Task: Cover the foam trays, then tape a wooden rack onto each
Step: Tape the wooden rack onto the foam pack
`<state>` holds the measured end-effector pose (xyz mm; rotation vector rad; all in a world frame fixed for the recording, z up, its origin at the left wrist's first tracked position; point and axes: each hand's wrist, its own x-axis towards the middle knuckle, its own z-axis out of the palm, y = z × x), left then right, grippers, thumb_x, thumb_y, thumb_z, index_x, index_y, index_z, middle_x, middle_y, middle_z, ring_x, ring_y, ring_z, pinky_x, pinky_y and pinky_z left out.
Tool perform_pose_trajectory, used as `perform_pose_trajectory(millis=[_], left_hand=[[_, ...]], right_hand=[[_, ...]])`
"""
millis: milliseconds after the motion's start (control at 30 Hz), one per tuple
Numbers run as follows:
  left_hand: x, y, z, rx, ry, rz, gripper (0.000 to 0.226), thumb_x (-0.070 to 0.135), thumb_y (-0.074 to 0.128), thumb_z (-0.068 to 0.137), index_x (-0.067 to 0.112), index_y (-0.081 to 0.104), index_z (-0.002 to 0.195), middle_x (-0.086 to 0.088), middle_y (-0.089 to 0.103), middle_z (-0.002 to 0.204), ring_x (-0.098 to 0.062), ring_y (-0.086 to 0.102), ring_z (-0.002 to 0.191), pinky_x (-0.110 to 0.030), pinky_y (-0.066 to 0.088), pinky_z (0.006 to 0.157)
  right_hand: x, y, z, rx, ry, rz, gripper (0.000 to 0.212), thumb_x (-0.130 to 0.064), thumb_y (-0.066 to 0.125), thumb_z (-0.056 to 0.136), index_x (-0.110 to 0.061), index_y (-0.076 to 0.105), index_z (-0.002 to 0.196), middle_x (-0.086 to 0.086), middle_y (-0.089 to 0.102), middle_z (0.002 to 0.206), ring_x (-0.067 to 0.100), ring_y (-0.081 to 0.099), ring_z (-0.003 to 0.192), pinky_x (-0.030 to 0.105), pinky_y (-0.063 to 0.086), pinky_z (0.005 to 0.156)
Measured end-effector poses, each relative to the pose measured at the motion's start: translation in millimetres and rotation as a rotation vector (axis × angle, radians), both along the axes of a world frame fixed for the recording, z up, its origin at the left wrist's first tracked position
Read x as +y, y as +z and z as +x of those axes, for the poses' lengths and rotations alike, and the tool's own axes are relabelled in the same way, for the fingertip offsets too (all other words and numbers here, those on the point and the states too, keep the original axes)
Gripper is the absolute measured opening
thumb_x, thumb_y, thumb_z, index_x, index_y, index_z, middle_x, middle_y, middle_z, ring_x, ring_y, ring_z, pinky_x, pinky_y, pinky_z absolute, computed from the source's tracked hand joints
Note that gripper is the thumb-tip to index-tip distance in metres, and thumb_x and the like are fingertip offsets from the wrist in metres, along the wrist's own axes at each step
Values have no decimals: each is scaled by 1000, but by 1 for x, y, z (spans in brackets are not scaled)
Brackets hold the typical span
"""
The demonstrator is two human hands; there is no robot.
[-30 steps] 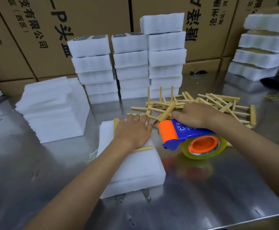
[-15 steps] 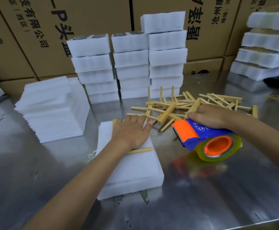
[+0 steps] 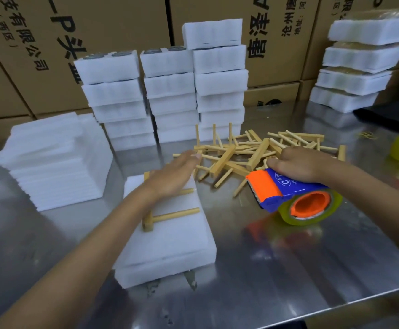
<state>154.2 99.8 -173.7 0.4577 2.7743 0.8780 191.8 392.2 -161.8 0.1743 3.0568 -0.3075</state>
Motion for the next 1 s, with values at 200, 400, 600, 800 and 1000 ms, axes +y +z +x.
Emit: perform_pose_trajectory(millis=[200, 400, 600, 800, 1000], left_hand=[[41, 15, 17, 291, -207, -196, 36, 29, 43, 99, 30, 56, 132, 1, 68, 118, -26, 59, 114, -38, 46, 98], [63, -5, 16, -57, -244, -23, 33, 31, 50, 97, 22, 68, 72, 8, 53, 61, -11, 55, 62, -26, 50, 60], [59, -11, 17, -27, -262, 125, 26, 25, 60, 90, 21, 70, 67, 19, 55, 54, 4, 49, 55, -11, 34, 52], [54, -24, 20, 180, -291, -34, 21, 27, 57, 87, 26, 58, 66, 14, 52, 57, -3, 49, 60, -26, 35, 57], [56, -23, 22, 193, -338, 1, 22, 23, 54, 93, 22, 55, 71, 11, 50, 63, -7, 47, 66, -25, 35, 58]], right_hand=[[-3, -5, 1, 70, 23, 88, 51, -60, 33, 96, -21, 59, 75, 2, 59, 76, 16, 55, 72, 30, 30, 56], [-4, -10, -3, 96, 36, 160, 52, -64, 29, 94, -24, 56, 76, -4, 57, 74, 13, 53, 70, 30, 29, 57], [-26, -12, -4, 130, 104, 298, 51, -61, 29, 95, -25, 52, 67, -4, 55, 67, 12, 49, 63, 29, 26, 53], [-42, -12, -5, 91, 75, 345, 45, -58, 30, 96, -24, 49, 74, -3, 52, 71, 14, 47, 64, 32, 32, 60], [-50, -13, 3, 147, -43, 363, 41, -52, 33, 96, -20, 52, 79, 0, 53, 74, 20, 51, 73, 33, 35, 64]])
